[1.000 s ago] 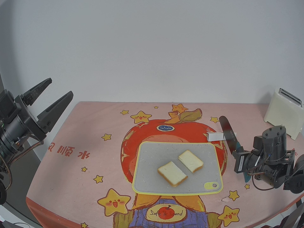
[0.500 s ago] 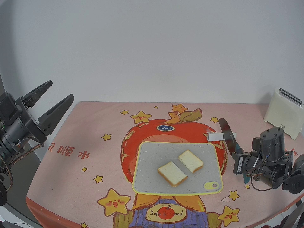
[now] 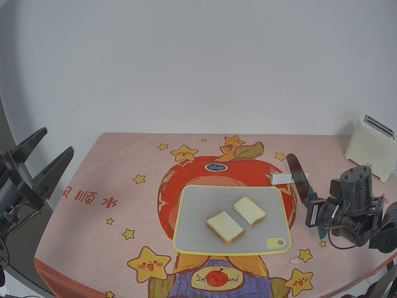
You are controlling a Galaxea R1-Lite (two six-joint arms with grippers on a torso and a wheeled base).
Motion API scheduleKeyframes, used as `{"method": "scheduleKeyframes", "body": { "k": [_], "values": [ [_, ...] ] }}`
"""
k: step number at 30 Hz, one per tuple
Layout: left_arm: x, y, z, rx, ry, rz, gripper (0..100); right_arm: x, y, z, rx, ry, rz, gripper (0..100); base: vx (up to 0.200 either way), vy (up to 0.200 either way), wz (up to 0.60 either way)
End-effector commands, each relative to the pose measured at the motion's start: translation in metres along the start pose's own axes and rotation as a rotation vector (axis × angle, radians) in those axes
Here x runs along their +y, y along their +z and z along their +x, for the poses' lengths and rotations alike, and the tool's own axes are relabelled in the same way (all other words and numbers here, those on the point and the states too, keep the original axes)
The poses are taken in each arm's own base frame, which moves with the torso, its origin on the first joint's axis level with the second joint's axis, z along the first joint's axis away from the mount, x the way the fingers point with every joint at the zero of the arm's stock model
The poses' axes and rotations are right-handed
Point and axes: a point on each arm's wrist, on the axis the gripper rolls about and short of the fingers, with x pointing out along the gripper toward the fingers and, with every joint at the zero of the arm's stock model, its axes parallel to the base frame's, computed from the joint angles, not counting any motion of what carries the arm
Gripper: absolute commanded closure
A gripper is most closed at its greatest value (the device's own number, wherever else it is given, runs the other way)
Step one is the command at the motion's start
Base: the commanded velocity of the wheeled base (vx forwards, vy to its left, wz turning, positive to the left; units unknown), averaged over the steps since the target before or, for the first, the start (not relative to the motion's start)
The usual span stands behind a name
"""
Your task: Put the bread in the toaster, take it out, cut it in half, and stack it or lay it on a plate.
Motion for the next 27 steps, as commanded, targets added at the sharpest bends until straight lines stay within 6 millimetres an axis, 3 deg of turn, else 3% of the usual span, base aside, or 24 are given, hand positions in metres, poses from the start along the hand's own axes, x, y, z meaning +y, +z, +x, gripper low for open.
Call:
{"method": "scheduleKeyframes", "body": {
  "k": [1,5,16,22,27],
  "values": [
    [-0.018,0.007,-0.063,-0.048,0.100,0.036,0,0.000,-0.001,0.001,0.005,-0.003,-0.001,100,0.000,0.000,0.00],
    [-0.036,0.000,-0.099,-0.025,0.099,0.025,0,0.000,-0.002,0.002,0.010,-0.004,-0.002,100,0.000,0.000,0.00],
    [-0.064,-0.041,-0.160,0.025,0.096,0.005,0,0.000,-0.003,0.004,0.019,-0.009,-0.006,100,0.000,0.000,0.00],
    [-0.058,-0.093,-0.158,0.160,0.183,-0.019,0,-0.001,-0.004,0.004,0.021,-0.010,-0.008,100,0.000,0.000,0.00],
    [-0.053,-0.095,-0.160,0.179,0.386,-0.008,0,-0.001,-0.005,0.004,0.023,-0.010,-0.008,100,0.000,0.000,0.00]
  ]
}}
